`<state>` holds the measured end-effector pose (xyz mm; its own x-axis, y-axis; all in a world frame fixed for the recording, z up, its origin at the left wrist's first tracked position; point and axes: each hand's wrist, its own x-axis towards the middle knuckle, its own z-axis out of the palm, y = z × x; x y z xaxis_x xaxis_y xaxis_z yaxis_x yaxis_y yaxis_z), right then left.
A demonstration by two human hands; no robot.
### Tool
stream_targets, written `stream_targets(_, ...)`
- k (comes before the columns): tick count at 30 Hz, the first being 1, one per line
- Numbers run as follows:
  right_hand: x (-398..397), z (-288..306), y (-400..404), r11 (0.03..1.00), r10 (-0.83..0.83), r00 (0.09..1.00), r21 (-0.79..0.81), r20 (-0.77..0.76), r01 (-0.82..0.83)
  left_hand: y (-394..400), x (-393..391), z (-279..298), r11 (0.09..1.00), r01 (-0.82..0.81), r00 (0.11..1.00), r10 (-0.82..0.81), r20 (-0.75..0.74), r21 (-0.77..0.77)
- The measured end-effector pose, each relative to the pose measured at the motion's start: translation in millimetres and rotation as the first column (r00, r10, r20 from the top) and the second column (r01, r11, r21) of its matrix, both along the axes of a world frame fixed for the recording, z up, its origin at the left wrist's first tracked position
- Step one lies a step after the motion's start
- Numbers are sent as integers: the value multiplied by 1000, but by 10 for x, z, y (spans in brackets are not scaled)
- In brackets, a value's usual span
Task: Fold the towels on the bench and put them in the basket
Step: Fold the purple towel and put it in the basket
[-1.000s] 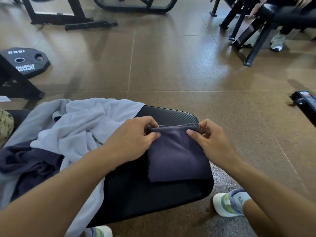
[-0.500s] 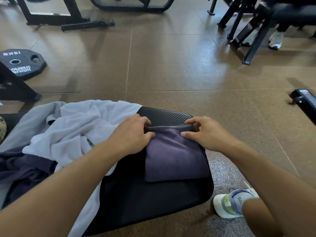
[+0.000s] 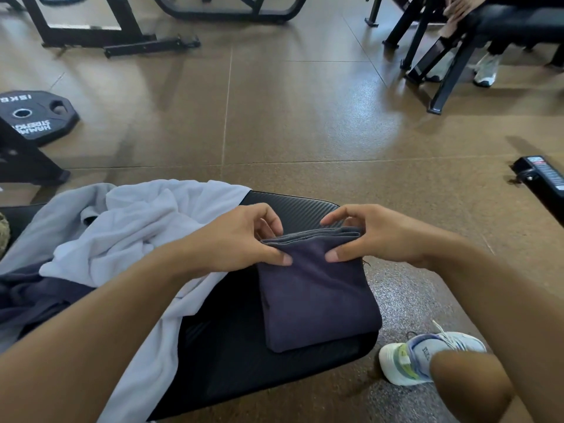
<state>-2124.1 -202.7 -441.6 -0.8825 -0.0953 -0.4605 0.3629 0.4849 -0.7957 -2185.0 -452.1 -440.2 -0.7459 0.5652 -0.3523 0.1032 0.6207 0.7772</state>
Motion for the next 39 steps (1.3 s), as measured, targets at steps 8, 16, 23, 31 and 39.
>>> stream_targets(8, 288, 242, -78, 987, 126, 971, 125, -201, -102, -8, 186, 189, 997, 15, 1000, -16, 18, 73)
stream_targets(16, 386, 385, 30, 988, 125, 882, 142, -454, -67, 12, 324, 267, 903, -77, 985, 133, -105, 423)
stream_targets(23, 419, 322, -5, 944, 221, 700, 329, -678, 20, -41, 295, 202, 928, 98, 889, 80, -451, 359)
stream_targets(31, 648, 54, 33, 799, 446, 843, 559, -302, -222, -85, 355, -24, 962, 252, 922, -271, -278, -102)
stream_targets(39, 547, -83, 72, 901, 288, 899, 411, -330, -138, -48, 309, -79, 992, 121, 980, -124, -158, -33)
